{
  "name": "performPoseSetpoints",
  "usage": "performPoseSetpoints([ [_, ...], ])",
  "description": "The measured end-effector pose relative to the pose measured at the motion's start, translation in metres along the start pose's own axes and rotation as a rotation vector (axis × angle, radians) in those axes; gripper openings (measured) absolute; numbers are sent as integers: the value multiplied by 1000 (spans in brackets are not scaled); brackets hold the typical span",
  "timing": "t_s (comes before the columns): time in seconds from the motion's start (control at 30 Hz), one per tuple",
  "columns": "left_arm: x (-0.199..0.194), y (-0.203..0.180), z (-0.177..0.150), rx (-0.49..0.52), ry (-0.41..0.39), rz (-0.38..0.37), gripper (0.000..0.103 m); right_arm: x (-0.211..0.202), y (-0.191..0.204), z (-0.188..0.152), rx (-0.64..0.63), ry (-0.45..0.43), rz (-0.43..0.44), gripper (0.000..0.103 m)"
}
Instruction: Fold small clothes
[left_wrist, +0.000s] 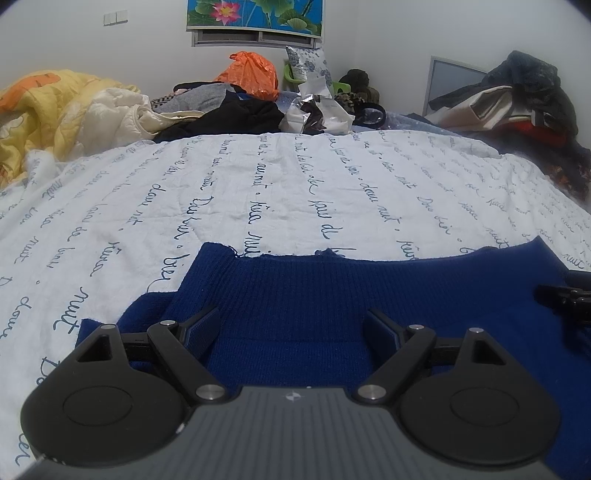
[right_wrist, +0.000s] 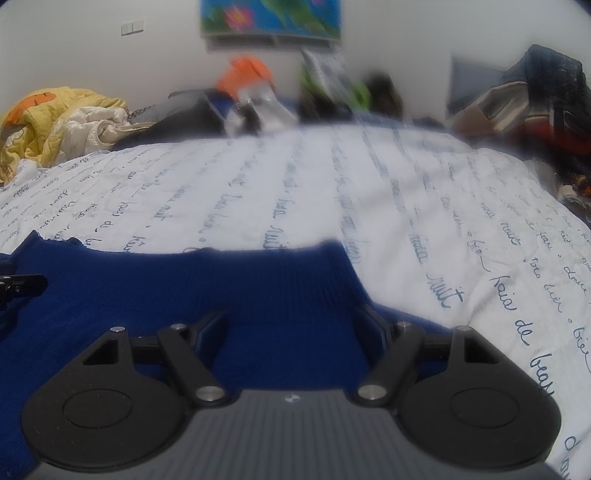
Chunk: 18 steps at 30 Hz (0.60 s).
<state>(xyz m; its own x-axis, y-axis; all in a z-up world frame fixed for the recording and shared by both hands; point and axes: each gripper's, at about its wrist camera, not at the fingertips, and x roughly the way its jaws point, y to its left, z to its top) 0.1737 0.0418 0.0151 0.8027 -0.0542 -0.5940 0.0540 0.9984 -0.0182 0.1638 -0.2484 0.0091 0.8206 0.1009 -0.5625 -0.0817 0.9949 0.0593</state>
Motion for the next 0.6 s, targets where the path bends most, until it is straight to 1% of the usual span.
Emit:
performPoseSetpoints([
  [0.6, -1, 1, 0, -5, -3, -1, 85, 0, -1, 0, 7, 0, -4, 76],
])
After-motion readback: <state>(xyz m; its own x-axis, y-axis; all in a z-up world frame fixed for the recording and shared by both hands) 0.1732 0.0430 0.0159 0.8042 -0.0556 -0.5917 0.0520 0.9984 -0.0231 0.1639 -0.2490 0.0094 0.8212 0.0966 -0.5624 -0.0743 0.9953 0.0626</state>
